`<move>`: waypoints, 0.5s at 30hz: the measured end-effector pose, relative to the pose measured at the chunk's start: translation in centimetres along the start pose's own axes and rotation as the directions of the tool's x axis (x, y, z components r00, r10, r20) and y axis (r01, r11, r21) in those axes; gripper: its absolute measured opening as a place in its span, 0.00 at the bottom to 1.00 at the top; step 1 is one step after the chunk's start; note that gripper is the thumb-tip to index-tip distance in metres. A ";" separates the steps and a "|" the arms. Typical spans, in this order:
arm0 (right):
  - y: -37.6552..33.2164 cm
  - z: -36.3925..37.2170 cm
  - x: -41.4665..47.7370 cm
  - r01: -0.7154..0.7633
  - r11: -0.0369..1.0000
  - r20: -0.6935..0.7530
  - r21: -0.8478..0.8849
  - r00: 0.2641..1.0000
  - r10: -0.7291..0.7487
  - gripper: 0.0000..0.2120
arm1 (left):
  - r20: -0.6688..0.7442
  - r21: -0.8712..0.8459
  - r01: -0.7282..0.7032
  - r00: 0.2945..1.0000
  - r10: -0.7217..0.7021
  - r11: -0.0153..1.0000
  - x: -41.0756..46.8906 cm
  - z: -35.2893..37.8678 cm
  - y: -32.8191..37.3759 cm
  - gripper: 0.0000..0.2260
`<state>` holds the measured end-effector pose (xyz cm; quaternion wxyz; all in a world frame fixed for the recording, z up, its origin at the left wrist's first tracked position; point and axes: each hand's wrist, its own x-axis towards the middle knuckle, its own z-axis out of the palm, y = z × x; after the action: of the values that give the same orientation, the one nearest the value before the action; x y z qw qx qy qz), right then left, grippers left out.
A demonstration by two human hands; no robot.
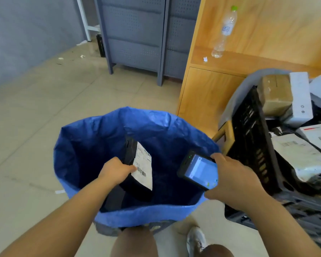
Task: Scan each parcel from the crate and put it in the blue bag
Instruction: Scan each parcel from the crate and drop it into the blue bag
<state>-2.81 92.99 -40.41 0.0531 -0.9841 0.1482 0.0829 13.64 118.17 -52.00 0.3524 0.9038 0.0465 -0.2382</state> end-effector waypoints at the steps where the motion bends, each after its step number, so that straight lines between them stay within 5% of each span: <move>1: -0.5 0.6 1.2 0.010 1.000 0.019 -0.008 1.000 -0.010 0.43 | 0.027 0.063 0.025 0.999 -0.026 0.998 1.2 0.1 -0.4 0.16; 9: -3.2 5.3 9.3 0.062 0.995 0.186 -0.074 0.981 -0.048 0.38 | 0.205 0.540 0.068 0.956 -0.209 0.839 10.1 3.9 -2.1 0.24; 15: -2.7 8.4 13.0 0.070 0.991 0.302 -0.111 0.953 -0.033 0.30 | 0.312 0.660 -0.008 0.912 -0.265 0.752 14.7 8.6 -2.8 0.18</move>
<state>9.06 93.00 -50.80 0.0176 -0.9650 0.1075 0.2385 22.44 113.38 -66.02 0.0026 0.8983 -0.0456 -0.4370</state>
